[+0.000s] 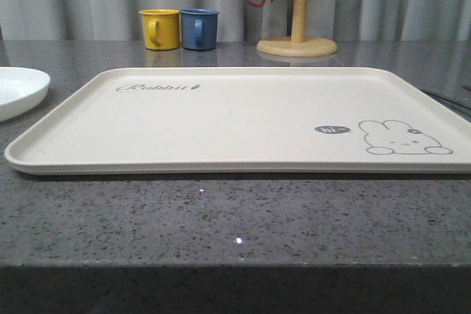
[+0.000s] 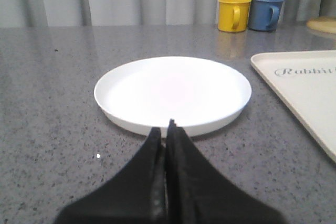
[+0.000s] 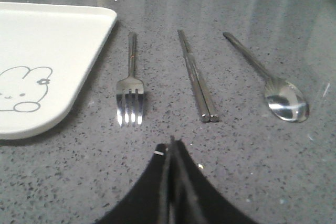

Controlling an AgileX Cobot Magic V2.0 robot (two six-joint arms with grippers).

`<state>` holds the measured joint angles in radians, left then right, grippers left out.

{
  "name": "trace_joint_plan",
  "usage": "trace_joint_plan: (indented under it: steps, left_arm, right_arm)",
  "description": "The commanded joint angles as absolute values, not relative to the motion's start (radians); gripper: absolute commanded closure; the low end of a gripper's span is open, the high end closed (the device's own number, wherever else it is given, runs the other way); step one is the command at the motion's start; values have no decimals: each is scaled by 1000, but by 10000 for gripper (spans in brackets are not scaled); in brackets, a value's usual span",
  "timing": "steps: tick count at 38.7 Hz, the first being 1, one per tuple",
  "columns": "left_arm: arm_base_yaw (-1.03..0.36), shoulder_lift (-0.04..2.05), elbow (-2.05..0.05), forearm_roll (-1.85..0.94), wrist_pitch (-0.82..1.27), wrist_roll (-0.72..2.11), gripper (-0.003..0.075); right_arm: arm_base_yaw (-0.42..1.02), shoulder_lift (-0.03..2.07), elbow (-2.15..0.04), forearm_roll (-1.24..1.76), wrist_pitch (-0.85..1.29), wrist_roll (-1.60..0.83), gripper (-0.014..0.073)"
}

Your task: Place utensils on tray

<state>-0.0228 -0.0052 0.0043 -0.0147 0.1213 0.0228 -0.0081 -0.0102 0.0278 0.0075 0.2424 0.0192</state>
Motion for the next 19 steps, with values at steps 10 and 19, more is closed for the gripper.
trace_joint_plan:
  steps: [10, 19]
  left_arm:
    - [-20, -7, -84, -13, -269, 14, 738]
    - [-20, 233, -387, 70, 24, 14, 738]
  right_arm:
    - [-13, -24, -125, 0, 33, 11, 662]
    - [-13, 162, -464, 0, 337, 11, 662]
